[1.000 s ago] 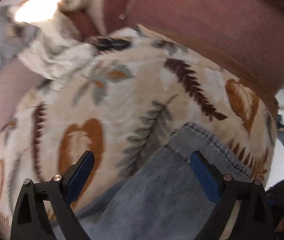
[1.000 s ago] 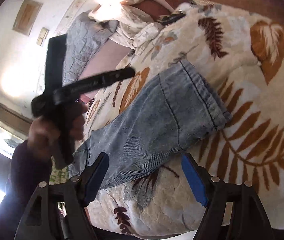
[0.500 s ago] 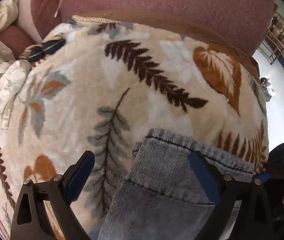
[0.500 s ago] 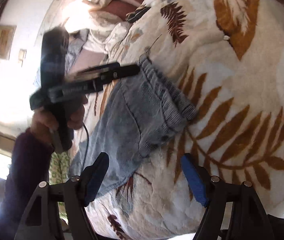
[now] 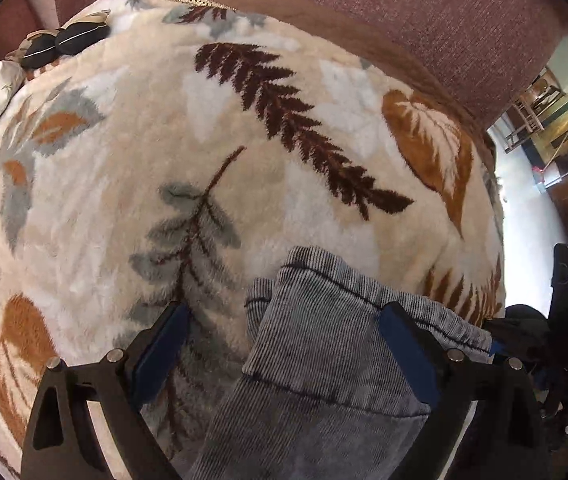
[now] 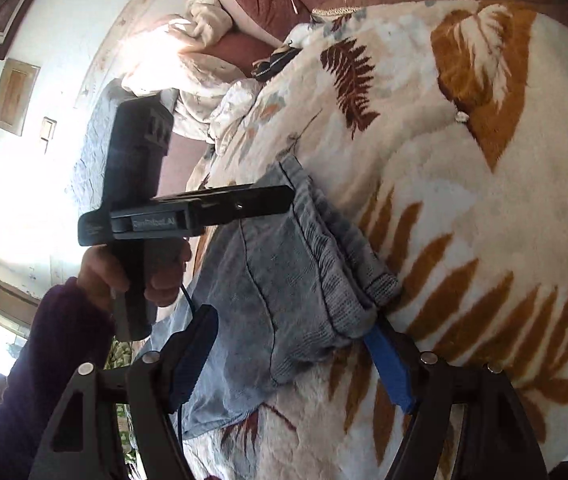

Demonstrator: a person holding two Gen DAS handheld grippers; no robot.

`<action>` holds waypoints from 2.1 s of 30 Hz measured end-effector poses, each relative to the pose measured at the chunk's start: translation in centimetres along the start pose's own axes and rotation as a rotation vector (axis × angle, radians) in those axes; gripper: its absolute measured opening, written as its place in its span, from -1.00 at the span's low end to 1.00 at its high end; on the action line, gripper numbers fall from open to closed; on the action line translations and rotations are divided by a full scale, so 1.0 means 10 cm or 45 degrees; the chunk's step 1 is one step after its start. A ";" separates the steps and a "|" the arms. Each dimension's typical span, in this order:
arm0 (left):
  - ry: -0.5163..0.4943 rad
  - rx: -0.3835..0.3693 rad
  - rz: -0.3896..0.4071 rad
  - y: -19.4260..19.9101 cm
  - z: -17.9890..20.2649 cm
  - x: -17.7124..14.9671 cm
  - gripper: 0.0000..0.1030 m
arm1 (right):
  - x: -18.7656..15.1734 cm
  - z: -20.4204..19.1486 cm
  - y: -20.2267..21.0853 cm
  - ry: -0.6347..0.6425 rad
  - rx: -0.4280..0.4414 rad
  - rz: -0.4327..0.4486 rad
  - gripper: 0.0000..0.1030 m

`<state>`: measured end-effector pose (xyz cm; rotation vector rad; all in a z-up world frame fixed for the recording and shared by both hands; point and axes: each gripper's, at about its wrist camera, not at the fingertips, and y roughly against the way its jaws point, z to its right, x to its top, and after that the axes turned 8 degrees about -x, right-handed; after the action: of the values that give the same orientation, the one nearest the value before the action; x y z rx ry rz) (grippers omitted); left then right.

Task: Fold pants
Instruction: 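Close both grippers on the leg hem of the folded jeans, then lift the leg end with both grippers and fold it toward the waistband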

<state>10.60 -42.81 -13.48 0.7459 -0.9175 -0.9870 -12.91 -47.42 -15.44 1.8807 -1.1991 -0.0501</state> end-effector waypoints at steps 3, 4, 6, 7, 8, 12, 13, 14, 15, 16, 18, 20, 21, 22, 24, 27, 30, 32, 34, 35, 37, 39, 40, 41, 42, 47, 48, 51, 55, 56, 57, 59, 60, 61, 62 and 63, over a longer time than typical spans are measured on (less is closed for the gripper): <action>0.012 -0.032 0.012 0.01 -0.03 -0.01 0.87 | 0.03 0.04 -0.02 -0.010 -0.038 0.017 -0.17; 0.015 -0.042 0.020 0.02 -0.04 -0.01 0.82 | 0.06 0.07 -0.05 -0.029 -0.043 0.012 -0.45; 0.006 -0.058 0.040 0.03 -0.04 -0.02 0.64 | 0.09 0.20 -0.09 -0.108 0.006 -0.013 -0.49; -0.002 -0.075 0.049 0.06 -0.02 -0.04 0.32 | 0.09 0.22 -0.08 -0.123 0.025 -0.011 -0.50; -0.006 -0.098 0.054 0.09 0.01 -0.06 0.03 | 0.10 0.21 -0.08 -0.114 0.026 -0.006 -0.52; -0.058 -0.037 0.094 0.15 0.08 -0.13 -0.22 | 0.10 0.08 -0.07 -0.033 0.007 0.031 -0.62; -0.056 -0.021 0.108 0.17 0.08 -0.15 -0.41 | 0.09 0.03 -0.06 0.003 0.009 0.047 -0.63; -0.039 -0.023 0.130 0.21 0.05 -0.17 -0.56 | 0.09 -0.02 -0.03 0.039 0.003 0.070 -0.65; -0.020 -0.041 0.161 0.25 0.03 -0.19 -0.59 | 0.08 -0.08 -0.01 0.071 -0.003 0.090 -0.65; -0.014 -0.049 0.188 0.26 0.03 -0.18 -0.64 | 0.06 -0.14 0.03 0.113 -0.012 0.117 -0.65; -0.018 -0.053 0.248 0.38 0.03 -0.24 -0.67 | 0.03 -0.29 0.07 0.195 -0.025 0.159 -0.67; -0.015 -0.060 0.299 0.47 0.06 -0.30 -0.69 | -0.02 -0.44 0.11 0.267 -0.023 0.197 -0.68; -0.012 -0.067 0.324 0.52 0.07 -0.33 -0.69 | -0.03 -0.52 0.11 0.303 -0.015 0.205 -0.69; -0.008 -0.075 0.345 0.57 0.07 -0.37 -0.69 | -0.06 -0.61 0.12 0.349 -0.017 0.224 -0.69; 0.002 -0.090 0.402 0.71 0.06 -0.50 -0.69 | -0.13 -0.77 0.15 0.436 -0.016 0.258 -0.69; 0.027 -0.099 0.477 0.92 0.03 -0.73 -0.69 | -0.26 -1.02 0.16 0.555 -0.002 0.287 -0.70; 0.060 -0.100 0.554 1.08 0.00 -0.98 -0.69 | -0.41 -1.27 0.13 0.653 0.019 0.283 -0.71; 0.109 -0.107 0.609 1.23 -0.08 -1.24 -0.68 | -0.53 -1.46 0.09 0.721 0.032 0.274 -0.71; 0.174 -0.112 0.659 1.36 -0.19 -1.52 -0.68 | -0.65 -1.62 0.04 0.791 0.049 0.261 -0.71; 0.210 -0.115 0.683 1.42 -0.24 -1.68 -0.66 | -0.73 -1.72 0.00 0.833 0.061 0.247 -0.71; 0.281 -0.101 0.718 1.50 -0.34 -1.97 -0.64 | -0.87 -1.86 -0.08 0.902 0.079 0.217 -0.71; 0.385 -0.068 0.742 1.56 -0.48 -2.29 -0.64 | -1.04 -1.99 -0.21 0.977 0.096 0.146 -0.71; 0.428 -0.056 0.747 1.58 -0.54 -2.40 -0.62 | -1.13 -2.06 -0.28 1.012 0.094 0.110 -0.71; 0.480 -0.039 0.759 1.60 -0.61 -2.53 -0.52 | -1.23 -2.12 -0.36 1.047 0.099 0.066 -0.71; 0.545 -0.029 0.775 1.62 -0.68 -2.71 -0.45 | -1.29 -2.16 -0.44 1.082 0.104 0.022 -0.70; 0.682 0.019 0.814 1.68 -0.74 -3.23 -0.33 | -1.60 -2.22 -0.82 1.198 0.006 -0.221 -0.60; 0.689 0.040 0.827 1.70 -0.70 -3.31 -0.27 | -1.59 -2.21 -0.83 1.197 0.009 -0.222 -0.60; 0.698 0.090 0.891 1.75 -0.52 -3.50 -0.06 | -1.47 -2.16 -0.73 1.114 0.146 -0.240 0.03; 0.684 0.163 0.973 1.78 -0.20 -3.60 -0.02 | -1.39 -2.15 -0.53 1.050 0.390 -0.273 0.44; 0.678 0.179 0.995 1.78 -0.12 -3.62 0.00 | -1.40 -2.15 -0.48 1.072 0.403 -0.247 0.44; 0.673 0.196 1.014 1.76 -0.01 -3.64 0.00 | -1.39 -2.14 -0.42 1.073 0.420 -0.221 0.44; 0.662 0.213 1.033 1.73 0.12 -3.65 0.01 | -1.32 -2.14 -0.36 1.039 0.431 -0.174 0.44; 0.661 0.223 1.040 1.68 0.20 -3.65 0.02 | -1.33 -2.15 -0.30 1.028 0.417 -0.139 0.44; 0.662 0.234 1.032 1.65 0.24 -3.64 0.04 | -1.26 -2.15 -0.27 1.002 0.384 -0.088 0.44; 0.661 0.253 1.013 1.60 0.29 -3.63 0.05 | -1.17 -2.15 -0.28 0.971 0.351 -0.058 0.44; 0.656 0.286 0.981 1.52 0.34 -3.60 0.05 | -1.07 -2.16 -0.33 0.928 0.303 -0.038 0.44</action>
<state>3.79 -4.39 -9.66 0.6983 -0.7609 -0.0039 -6.40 -24.95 -8.68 1.8629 -0.6865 0.7290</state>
